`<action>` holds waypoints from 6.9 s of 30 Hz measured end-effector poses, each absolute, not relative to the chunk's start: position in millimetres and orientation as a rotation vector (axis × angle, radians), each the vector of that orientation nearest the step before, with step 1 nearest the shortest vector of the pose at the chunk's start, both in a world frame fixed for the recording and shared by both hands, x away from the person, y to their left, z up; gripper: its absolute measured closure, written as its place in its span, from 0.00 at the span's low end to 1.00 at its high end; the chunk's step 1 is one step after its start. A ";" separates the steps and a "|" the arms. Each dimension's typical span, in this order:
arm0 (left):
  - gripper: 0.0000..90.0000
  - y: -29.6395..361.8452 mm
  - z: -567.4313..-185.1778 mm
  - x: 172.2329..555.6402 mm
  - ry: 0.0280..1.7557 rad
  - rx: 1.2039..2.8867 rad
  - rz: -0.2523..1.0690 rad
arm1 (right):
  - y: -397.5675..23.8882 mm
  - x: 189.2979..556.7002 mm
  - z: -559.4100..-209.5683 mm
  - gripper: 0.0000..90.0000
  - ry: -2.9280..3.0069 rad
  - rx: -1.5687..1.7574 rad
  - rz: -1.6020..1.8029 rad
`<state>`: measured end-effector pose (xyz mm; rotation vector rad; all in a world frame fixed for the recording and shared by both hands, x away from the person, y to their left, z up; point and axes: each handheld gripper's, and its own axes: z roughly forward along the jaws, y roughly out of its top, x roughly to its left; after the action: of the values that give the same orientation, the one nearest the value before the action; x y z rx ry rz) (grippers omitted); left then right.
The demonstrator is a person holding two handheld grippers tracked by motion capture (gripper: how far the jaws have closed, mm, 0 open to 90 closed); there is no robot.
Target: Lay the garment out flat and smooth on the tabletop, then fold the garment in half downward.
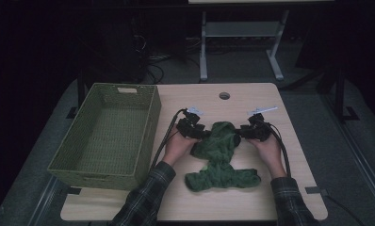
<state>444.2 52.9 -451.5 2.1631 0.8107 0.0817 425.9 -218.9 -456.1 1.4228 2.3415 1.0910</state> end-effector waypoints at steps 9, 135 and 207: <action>0.69 39.6 -462.3 443.9 0.786 2.281 0.092 | -208.4 425.3 -465.9 0.73 2.394 1.410 1.010; 0.14 135.8 -477.3 255.2 0.651 2.260 0.277 | -135.1 301.0 -425.5 0.71 2.544 1.023 1.247; 0.15 142.9 -476.9 257.6 0.613 2.272 0.259 | -118.4 288.3 -419.8 0.95 2.514 0.939 1.446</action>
<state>257.6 142.9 -476.9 2.2723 0.6134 0.2588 288.3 -118.4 -419.8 0.9392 2.5140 1.4462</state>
